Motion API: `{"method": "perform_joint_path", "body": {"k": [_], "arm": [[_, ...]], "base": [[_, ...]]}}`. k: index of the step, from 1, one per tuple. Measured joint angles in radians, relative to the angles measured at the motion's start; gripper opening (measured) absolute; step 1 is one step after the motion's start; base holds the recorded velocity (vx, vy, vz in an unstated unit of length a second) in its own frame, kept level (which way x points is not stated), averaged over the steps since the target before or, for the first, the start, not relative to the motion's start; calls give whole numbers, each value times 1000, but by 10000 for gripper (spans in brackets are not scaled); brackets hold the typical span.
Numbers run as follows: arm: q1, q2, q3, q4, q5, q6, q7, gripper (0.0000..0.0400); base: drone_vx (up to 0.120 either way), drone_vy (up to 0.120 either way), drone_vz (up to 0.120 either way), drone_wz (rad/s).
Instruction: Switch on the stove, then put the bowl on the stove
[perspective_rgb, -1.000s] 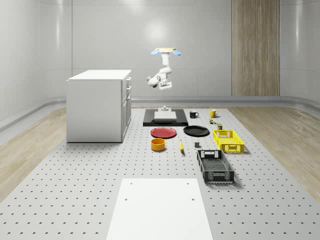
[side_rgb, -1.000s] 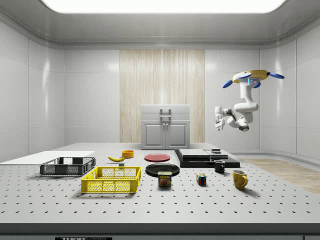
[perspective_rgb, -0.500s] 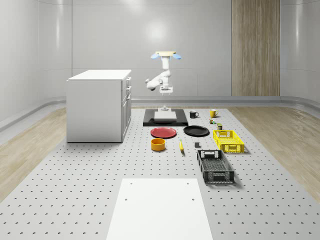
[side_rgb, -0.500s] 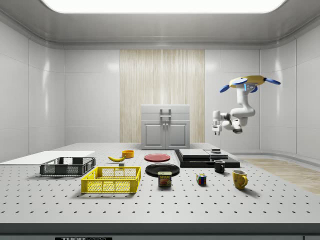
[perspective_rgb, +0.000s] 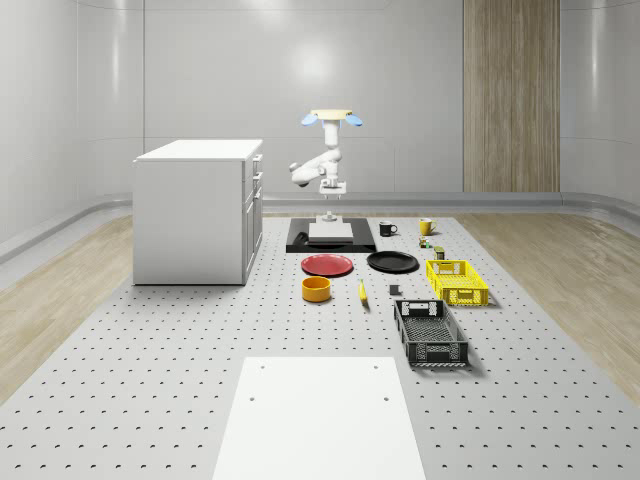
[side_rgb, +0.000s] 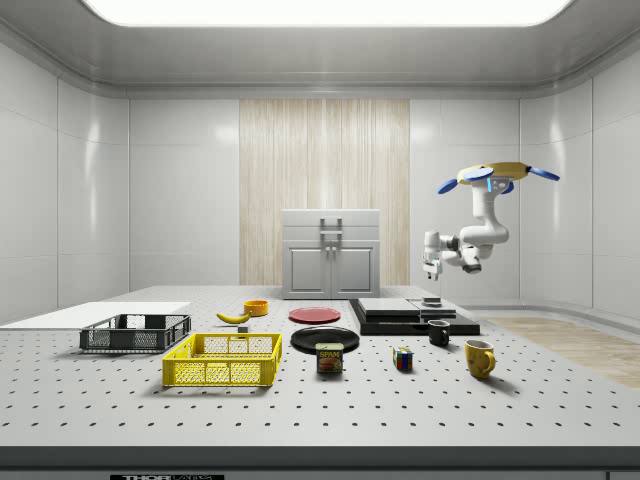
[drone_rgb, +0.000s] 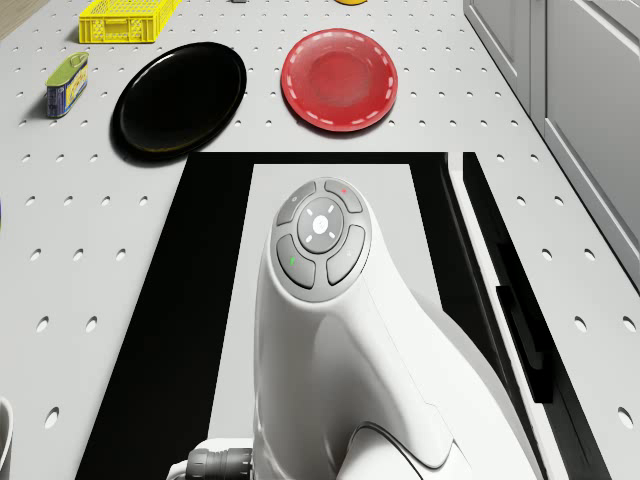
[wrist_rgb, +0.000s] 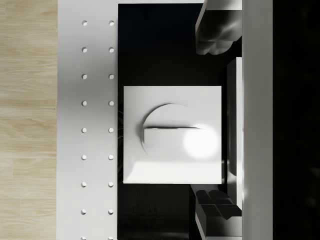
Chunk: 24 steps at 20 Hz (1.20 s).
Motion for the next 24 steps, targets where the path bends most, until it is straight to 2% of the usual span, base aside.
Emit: {"method": "perform_joint_path", "body": {"k": [4,7,13,19,24], "arm": [[-9,-21,8,1,11,18,8,400],[-15,-36,13,3,19,31,14,400],[-26,-66,23,5,34,58,24,400],[-34,-96,26,7,45,86,31,400],[-32,-130,-20,16,7,134,27,400]], "base": [[0,0,-120,0],[107,0,-120,0],[0,-27,-113,0],[0,0,0,0],[0,0,0,0]]}}
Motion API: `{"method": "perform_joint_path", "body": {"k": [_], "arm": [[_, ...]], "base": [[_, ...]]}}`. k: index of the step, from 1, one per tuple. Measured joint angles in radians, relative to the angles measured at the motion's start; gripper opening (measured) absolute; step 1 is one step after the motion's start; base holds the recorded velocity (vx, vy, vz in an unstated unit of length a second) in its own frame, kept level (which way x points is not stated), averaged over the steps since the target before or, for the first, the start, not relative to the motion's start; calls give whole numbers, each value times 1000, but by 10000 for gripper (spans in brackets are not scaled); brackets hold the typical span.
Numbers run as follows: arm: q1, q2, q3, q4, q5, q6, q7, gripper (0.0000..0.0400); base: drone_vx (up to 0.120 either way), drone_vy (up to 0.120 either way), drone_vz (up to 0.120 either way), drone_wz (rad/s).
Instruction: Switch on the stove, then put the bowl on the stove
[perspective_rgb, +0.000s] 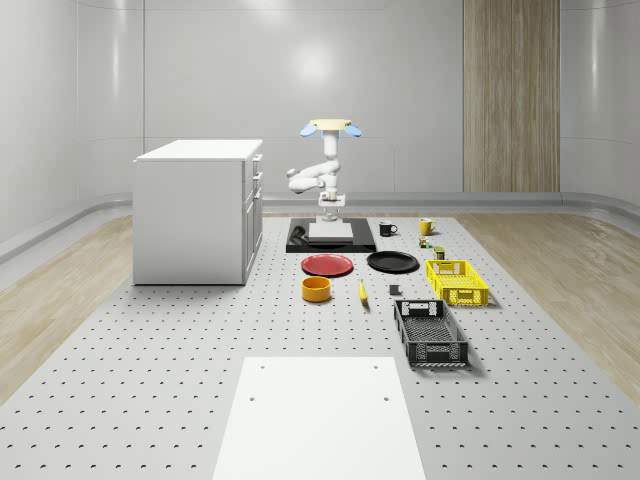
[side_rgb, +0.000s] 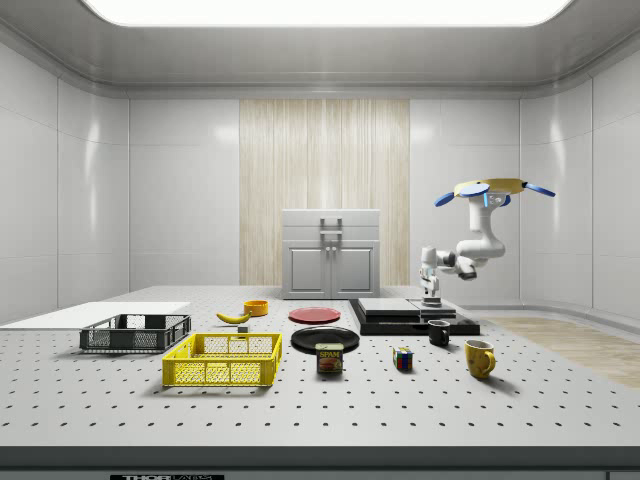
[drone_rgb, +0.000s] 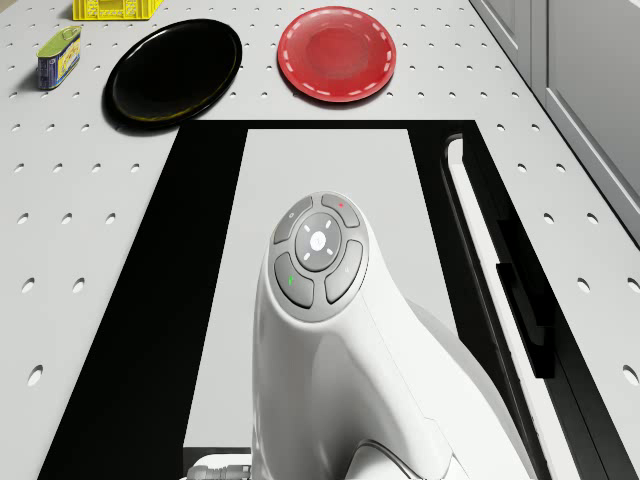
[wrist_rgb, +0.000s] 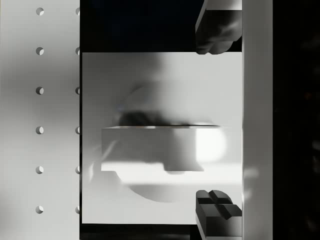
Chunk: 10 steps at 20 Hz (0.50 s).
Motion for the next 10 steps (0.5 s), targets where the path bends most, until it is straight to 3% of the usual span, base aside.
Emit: {"method": "perform_joint_path", "body": {"k": [10], "arm": [[-38,-32,-37,43,-34,57,4,400]], "base": [[0,0,0,0]]}}
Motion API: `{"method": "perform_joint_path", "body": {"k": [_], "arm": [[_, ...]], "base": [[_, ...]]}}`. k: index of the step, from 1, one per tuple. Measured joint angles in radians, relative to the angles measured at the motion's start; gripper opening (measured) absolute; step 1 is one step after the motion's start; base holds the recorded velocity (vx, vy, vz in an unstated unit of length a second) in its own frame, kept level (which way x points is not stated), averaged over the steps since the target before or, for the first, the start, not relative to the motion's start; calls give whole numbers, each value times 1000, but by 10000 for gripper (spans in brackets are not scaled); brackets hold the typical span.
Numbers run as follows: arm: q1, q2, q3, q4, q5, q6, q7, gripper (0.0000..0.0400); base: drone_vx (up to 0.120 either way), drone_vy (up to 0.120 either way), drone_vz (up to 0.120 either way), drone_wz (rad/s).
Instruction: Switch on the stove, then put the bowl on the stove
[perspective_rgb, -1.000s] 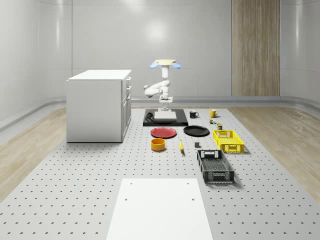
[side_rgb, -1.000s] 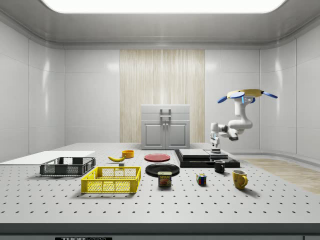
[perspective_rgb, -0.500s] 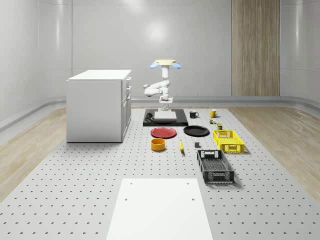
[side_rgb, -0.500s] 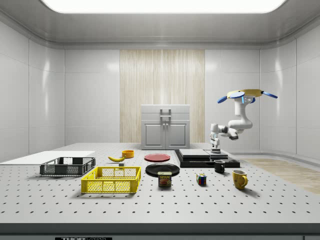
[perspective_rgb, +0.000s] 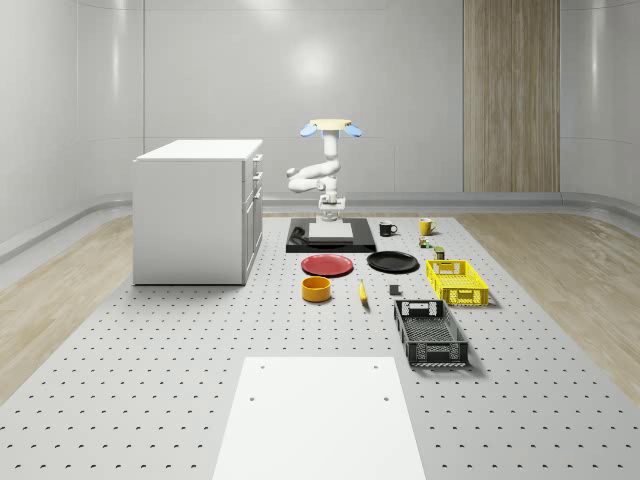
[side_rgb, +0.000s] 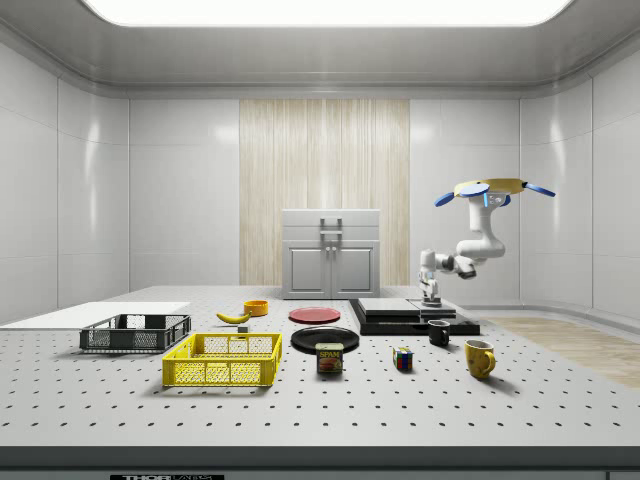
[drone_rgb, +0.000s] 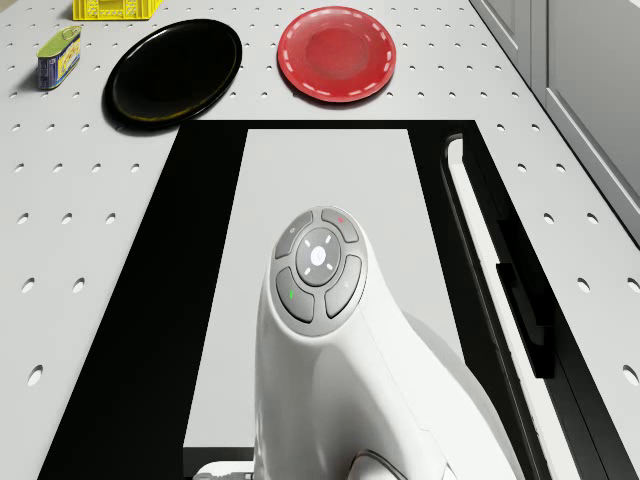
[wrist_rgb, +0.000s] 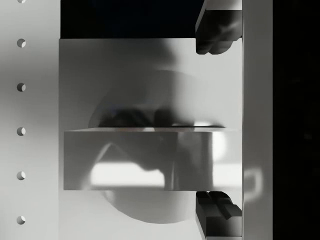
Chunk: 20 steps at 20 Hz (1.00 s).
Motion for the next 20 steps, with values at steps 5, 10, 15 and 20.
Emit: {"method": "perform_joint_path", "body": {"k": [5,10,15,20], "arm": [[-15,-14,-13,16,-11,24,3,400],[-37,-23,-22,23,-17,38,20,400],[-74,-25,-25,27,-19,42,53,400],[-114,-24,-25,30,-20,42,91,400]], "base": [[0,0,0,0],[0,0,0,0],[0,0,0,0],[0,0,0,0]]}}
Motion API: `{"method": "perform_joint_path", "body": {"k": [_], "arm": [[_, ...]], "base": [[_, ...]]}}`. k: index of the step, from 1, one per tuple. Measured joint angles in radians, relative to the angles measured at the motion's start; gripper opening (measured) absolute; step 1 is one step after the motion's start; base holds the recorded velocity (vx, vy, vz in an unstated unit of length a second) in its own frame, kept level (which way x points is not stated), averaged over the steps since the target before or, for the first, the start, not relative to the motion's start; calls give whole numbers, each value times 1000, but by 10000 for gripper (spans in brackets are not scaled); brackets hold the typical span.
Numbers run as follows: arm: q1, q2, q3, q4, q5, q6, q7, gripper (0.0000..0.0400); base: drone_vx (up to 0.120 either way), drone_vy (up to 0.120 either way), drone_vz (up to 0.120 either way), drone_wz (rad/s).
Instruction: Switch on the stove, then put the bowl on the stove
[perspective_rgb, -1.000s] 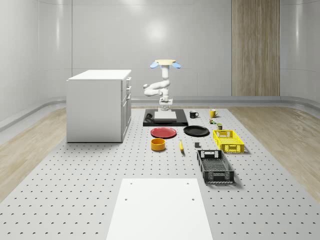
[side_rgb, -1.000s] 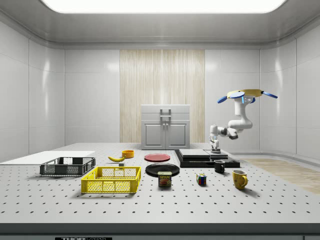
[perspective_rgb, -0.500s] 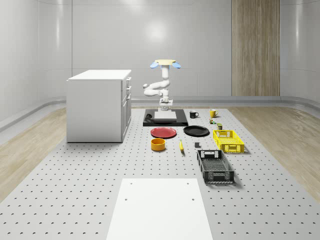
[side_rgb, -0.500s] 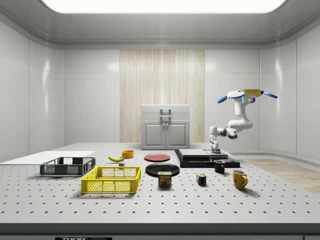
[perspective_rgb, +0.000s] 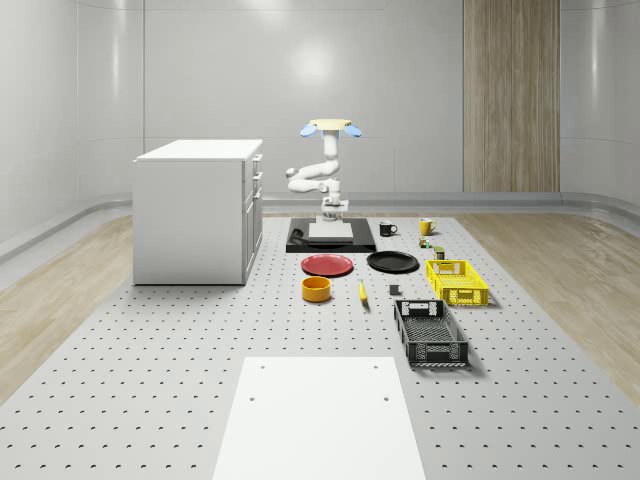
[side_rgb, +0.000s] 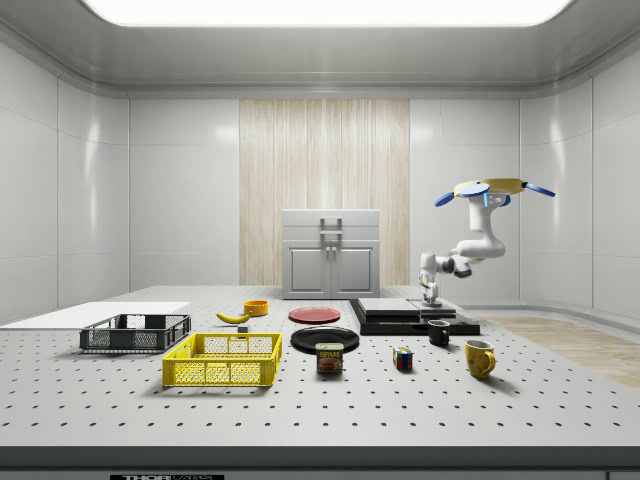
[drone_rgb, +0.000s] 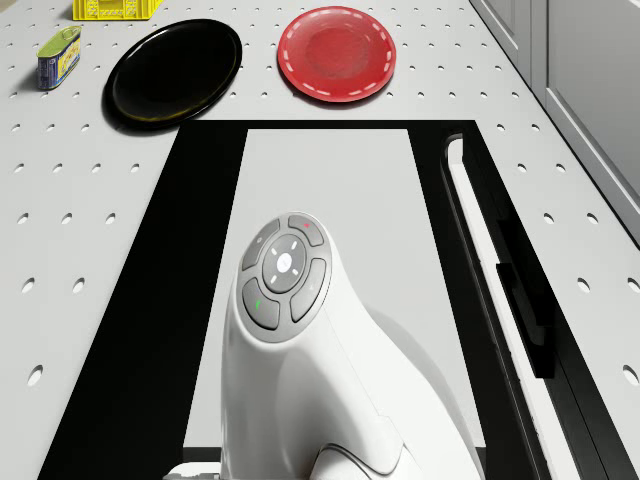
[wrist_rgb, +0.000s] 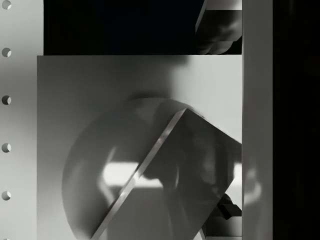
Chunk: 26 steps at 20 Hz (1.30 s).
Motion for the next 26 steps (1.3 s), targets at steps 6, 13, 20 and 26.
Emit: {"method": "perform_joint_path", "body": {"k": [6,13,20,26], "arm": [[-28,-4,2,3,3,4,26,400],[-41,-15,5,5,9,14,36,400],[-47,-26,8,6,15,25,42,400],[-52,-36,10,7,19,34,45,400]], "base": [[53,0,0,0],[120,-91,0,0],[120,-17,0,0],[120,0,0,0]]}}
